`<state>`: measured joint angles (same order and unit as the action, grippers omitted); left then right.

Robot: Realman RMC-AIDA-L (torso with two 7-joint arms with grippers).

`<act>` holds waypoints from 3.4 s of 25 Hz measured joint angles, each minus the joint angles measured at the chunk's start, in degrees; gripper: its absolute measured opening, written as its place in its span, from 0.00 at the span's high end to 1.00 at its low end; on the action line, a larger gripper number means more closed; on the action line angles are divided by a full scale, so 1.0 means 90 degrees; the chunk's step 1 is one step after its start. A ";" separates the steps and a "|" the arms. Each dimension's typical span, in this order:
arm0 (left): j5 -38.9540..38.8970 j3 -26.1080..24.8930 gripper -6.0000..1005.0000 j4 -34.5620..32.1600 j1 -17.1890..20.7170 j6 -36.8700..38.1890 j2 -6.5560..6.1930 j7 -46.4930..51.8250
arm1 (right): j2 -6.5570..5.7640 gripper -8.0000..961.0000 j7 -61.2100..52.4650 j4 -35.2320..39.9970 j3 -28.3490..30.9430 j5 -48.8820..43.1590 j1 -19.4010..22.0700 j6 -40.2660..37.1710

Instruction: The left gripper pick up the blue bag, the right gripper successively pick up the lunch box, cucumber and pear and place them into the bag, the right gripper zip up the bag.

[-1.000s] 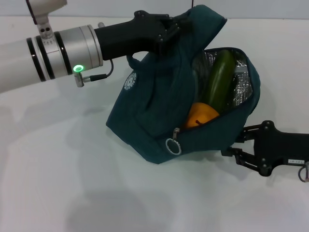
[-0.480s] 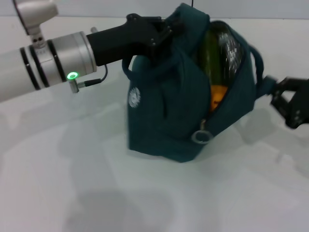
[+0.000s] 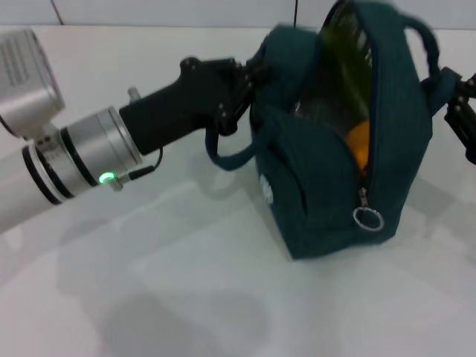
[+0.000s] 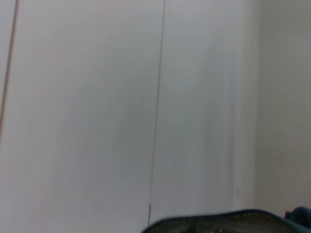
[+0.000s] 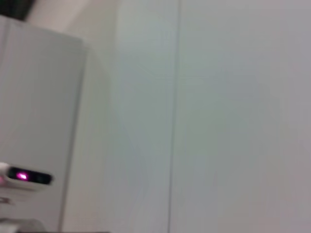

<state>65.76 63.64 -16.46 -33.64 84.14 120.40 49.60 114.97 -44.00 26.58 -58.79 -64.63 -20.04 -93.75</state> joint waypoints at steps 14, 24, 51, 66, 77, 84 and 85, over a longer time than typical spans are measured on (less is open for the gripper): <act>-0.0754 -0.0026 0.91 0.0542 0.0287 0.0235 0.0028 -0.0367 | 0.0025 0.92 0.0061 -0.0312 -0.0176 -0.0052 -0.0323 0.0339; -0.0756 -0.0004 0.73 0.0624 0.0319 0.0353 0.0026 -0.0630 | 0.0045 0.92 0.0088 -0.0538 -0.0189 0.0011 -0.0390 0.0347; -0.0731 -0.0001 0.36 0.1054 0.0199 0.0708 0.0041 -0.1296 | 0.0066 0.50 0.0305 -0.0850 -0.0155 0.0199 -0.0088 0.0227; -0.0777 -0.0015 0.36 0.0962 0.0176 0.0769 -0.0025 -0.0409 | 0.0010 0.51 0.0828 -0.1061 -0.0137 0.0358 0.0082 -0.0057; -0.0439 0.0023 0.36 0.0473 0.0753 0.1106 -0.0016 -0.0271 | 0.0016 0.51 0.0981 -0.1069 0.0023 0.0349 0.0082 -0.0215; -0.0461 0.0163 0.36 0.0776 0.0476 0.0978 0.0019 -0.0628 | -0.0031 0.52 0.0910 -0.1082 -0.0023 0.0274 0.0242 -0.0233; -0.0463 0.0164 0.36 0.0782 0.0448 0.0937 0.0021 -0.0641 | -0.0045 0.52 0.0867 -0.1068 -0.0043 0.0204 0.0294 -0.0245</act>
<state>61.59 65.12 -9.42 -29.61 92.58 120.58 43.83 114.56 -36.19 16.96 -59.18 -62.79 -17.40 -95.95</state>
